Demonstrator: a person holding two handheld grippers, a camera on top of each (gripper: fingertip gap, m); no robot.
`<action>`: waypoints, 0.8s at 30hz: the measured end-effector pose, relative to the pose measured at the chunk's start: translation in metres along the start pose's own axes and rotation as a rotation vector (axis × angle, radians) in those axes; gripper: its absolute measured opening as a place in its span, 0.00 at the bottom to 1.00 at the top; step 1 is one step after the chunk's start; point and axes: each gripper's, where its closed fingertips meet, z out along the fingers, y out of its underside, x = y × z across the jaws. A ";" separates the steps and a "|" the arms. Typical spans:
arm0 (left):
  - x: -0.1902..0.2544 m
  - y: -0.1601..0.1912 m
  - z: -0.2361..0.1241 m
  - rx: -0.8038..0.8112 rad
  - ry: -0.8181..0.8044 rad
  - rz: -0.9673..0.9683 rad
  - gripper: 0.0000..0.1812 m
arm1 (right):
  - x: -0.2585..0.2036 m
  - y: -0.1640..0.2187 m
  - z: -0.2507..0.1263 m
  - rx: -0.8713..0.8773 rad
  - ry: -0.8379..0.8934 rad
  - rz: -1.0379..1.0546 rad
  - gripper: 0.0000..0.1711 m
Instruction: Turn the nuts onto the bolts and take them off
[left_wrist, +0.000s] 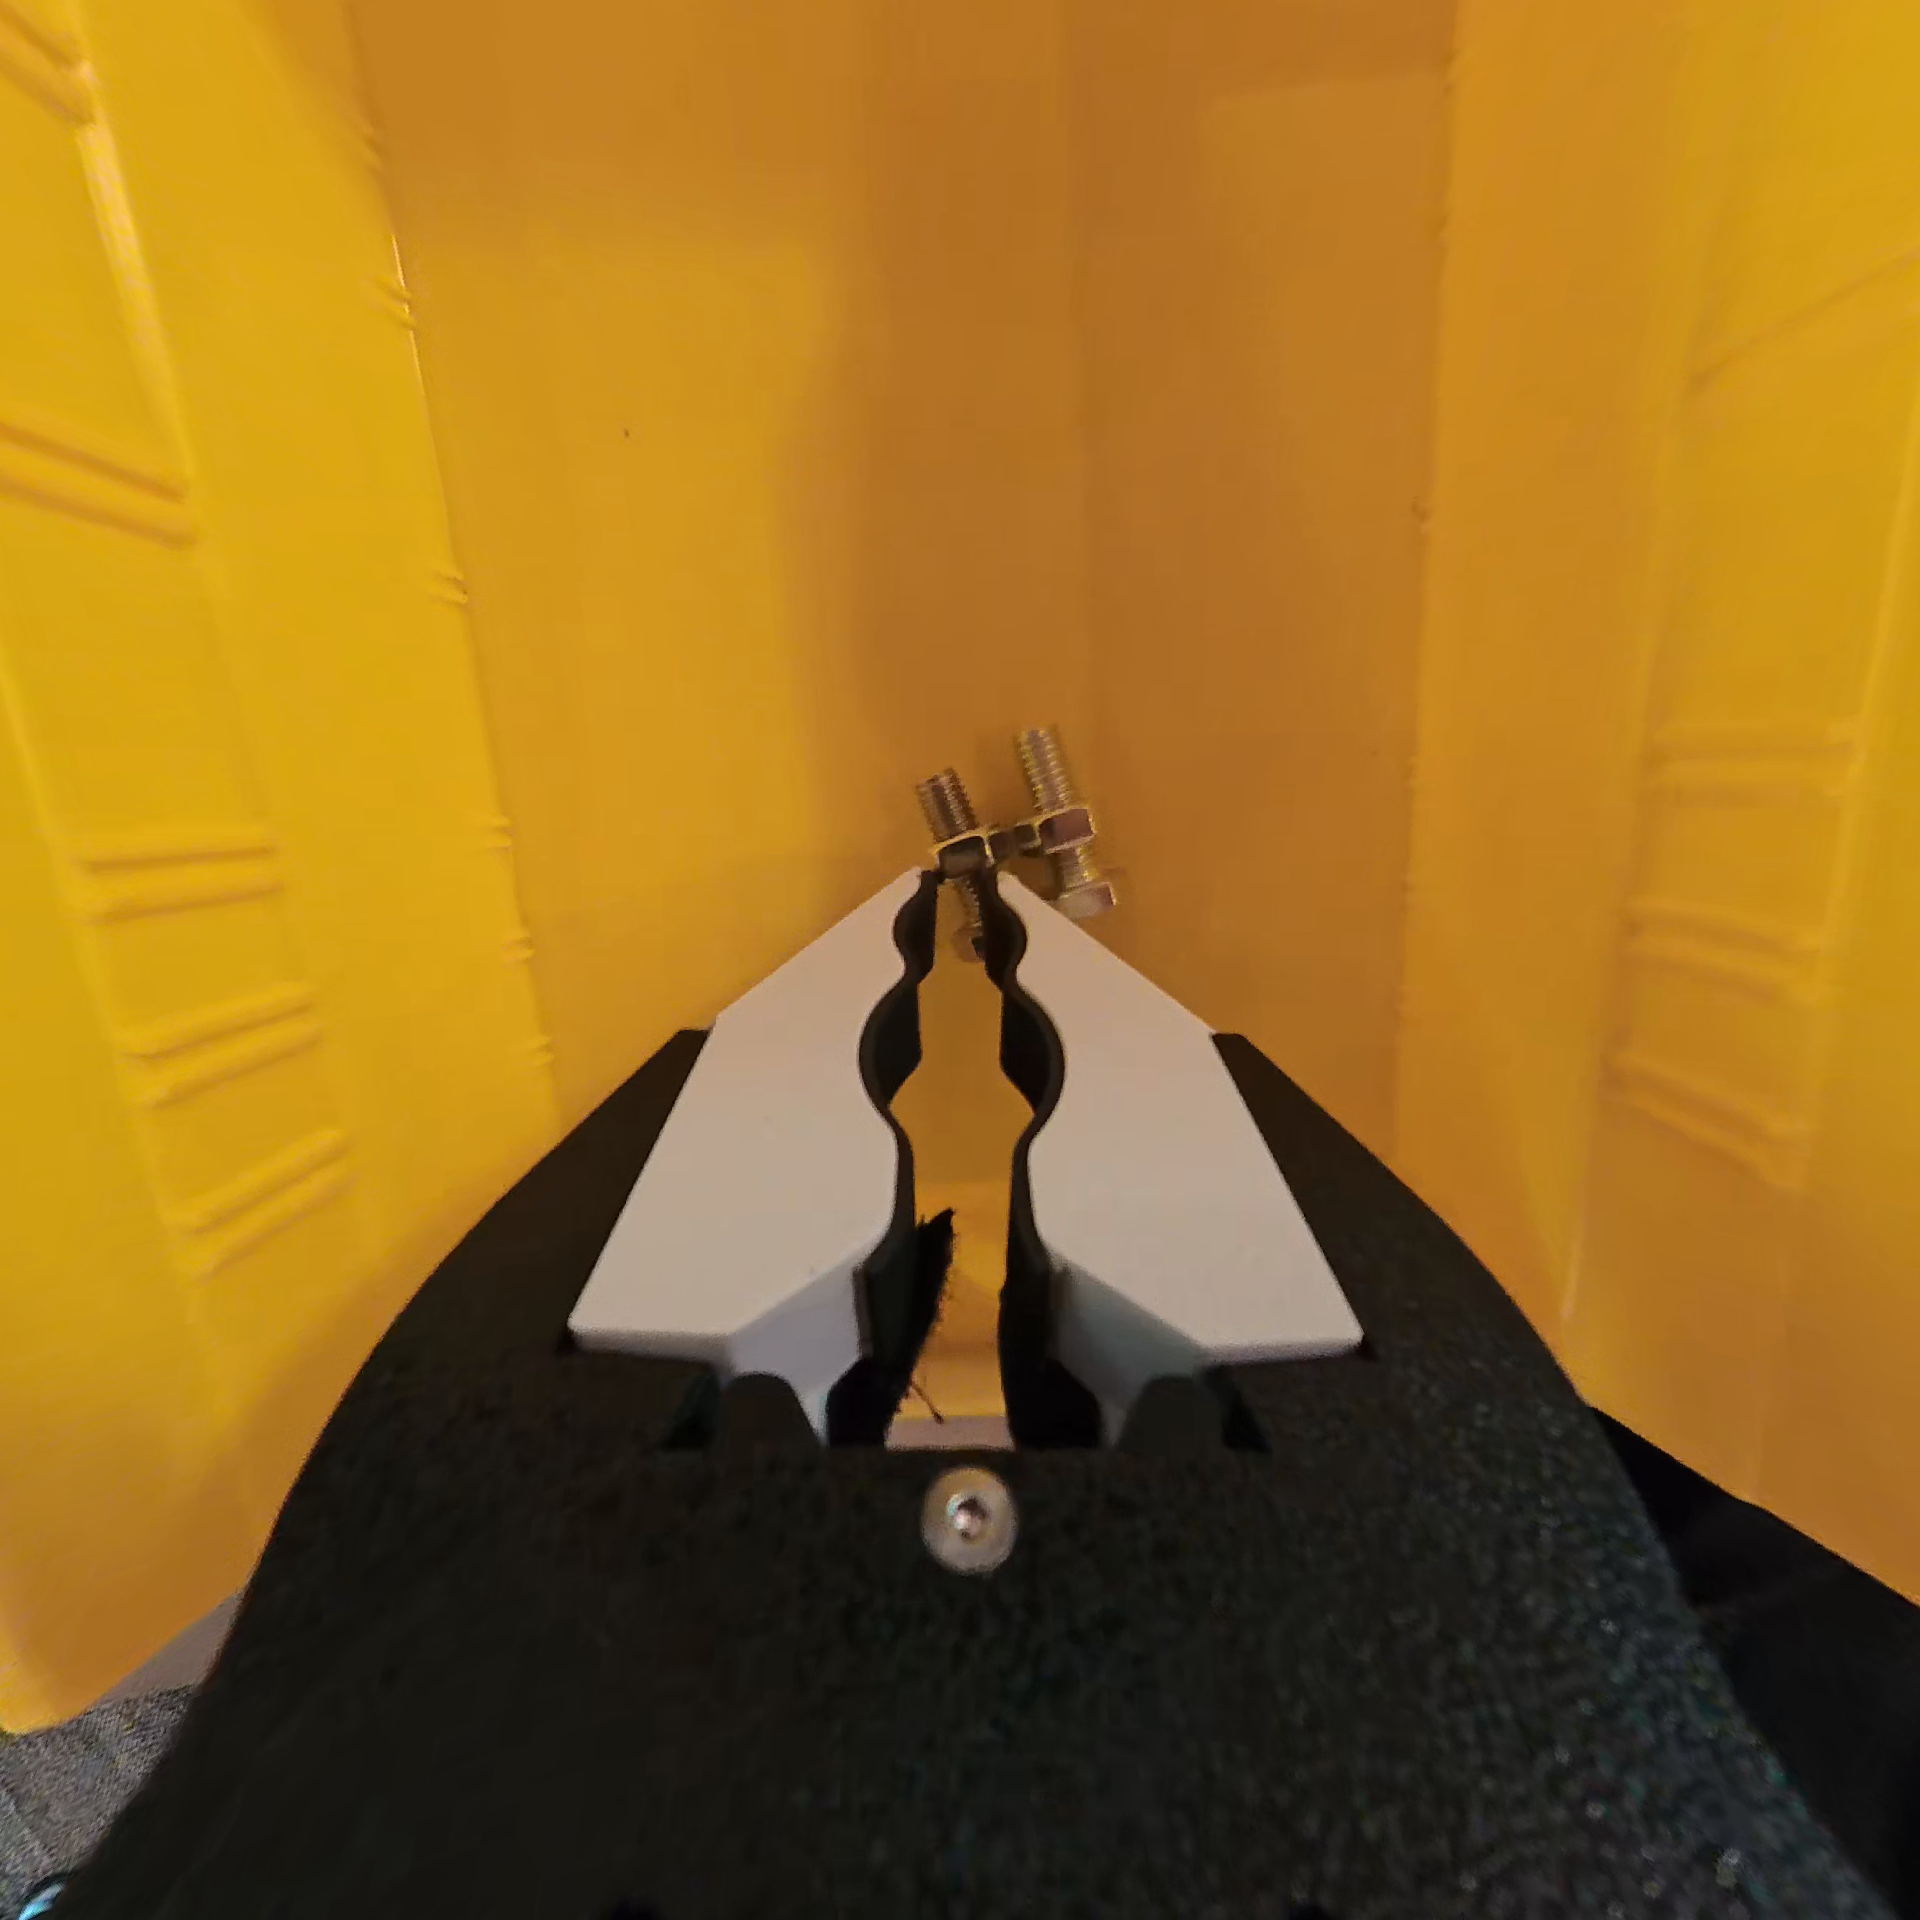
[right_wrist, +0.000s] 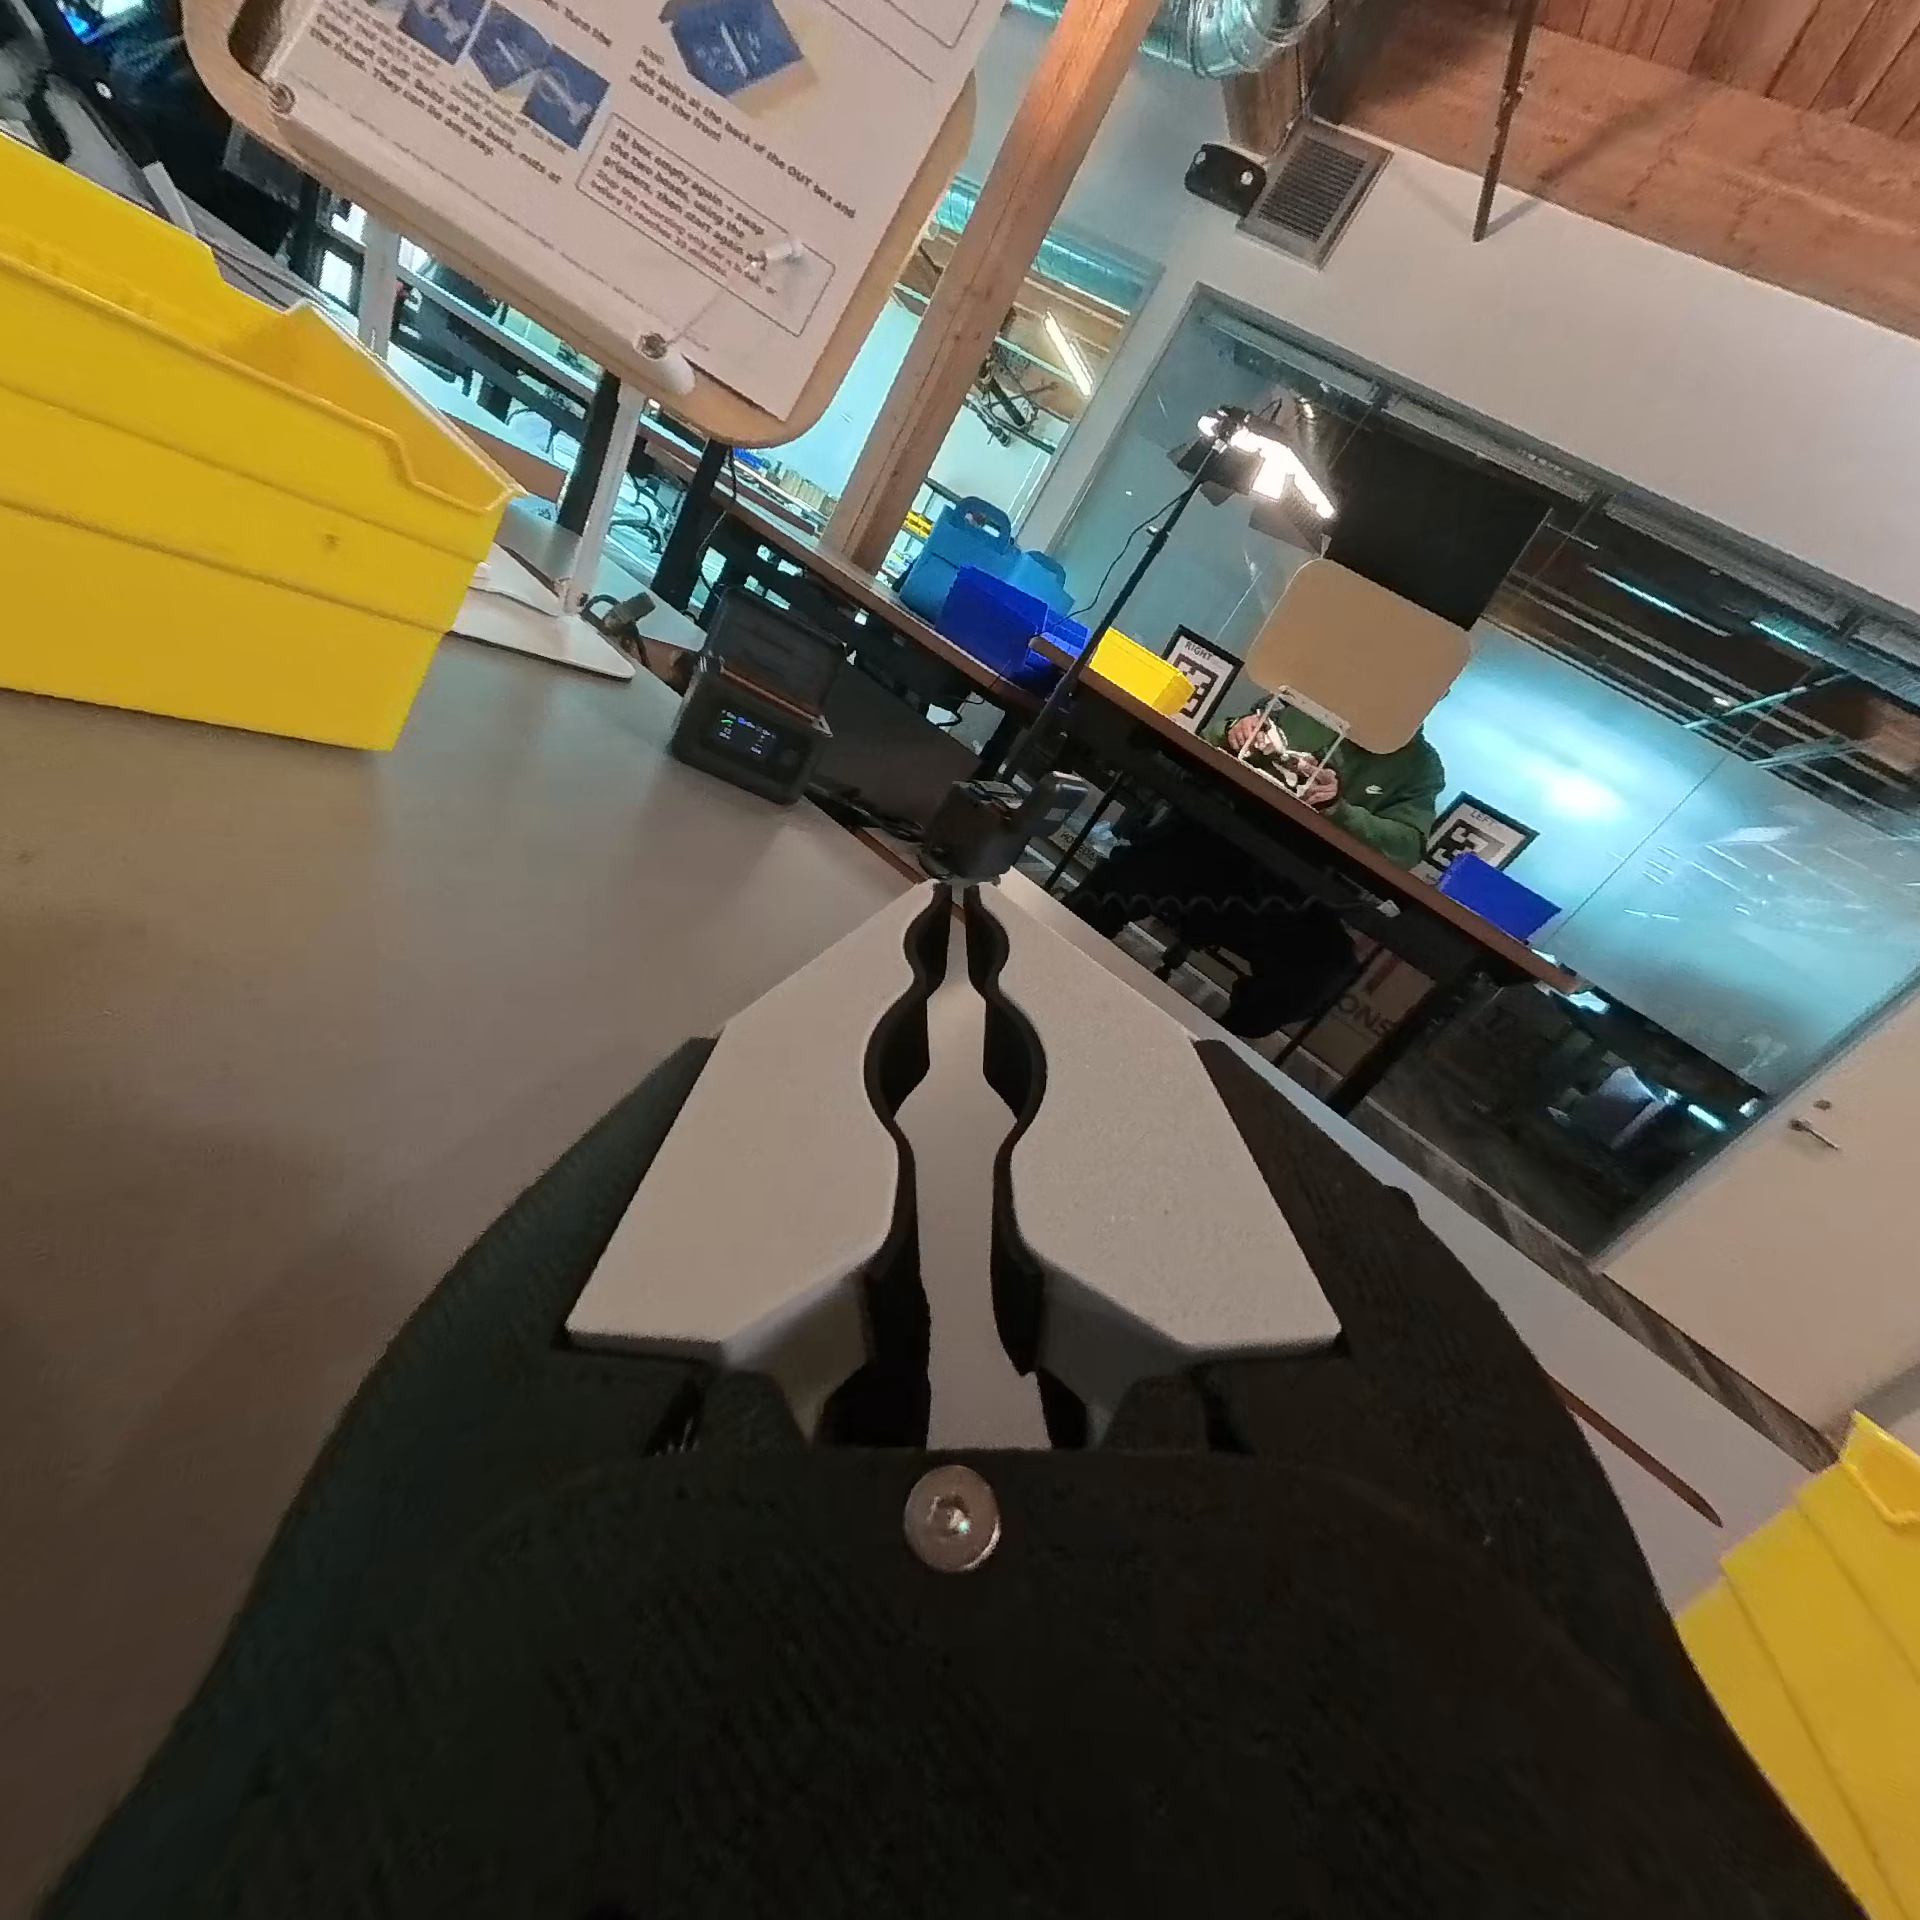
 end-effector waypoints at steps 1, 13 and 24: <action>0.000 0.000 0.000 0.001 0.001 -0.001 0.03 | 0.000 0.000 0.000 0.000 -0.001 -0.003 0.01; 0.000 -0.005 -0.001 0.026 0.001 -0.003 0.09 | -0.005 0.000 0.001 -0.005 -0.016 -0.029 0.01; -0.002 0.001 0.006 -0.020 -0.020 -0.007 0.10 | -0.009 0.000 0.001 -0.007 -0.030 -0.051 0.01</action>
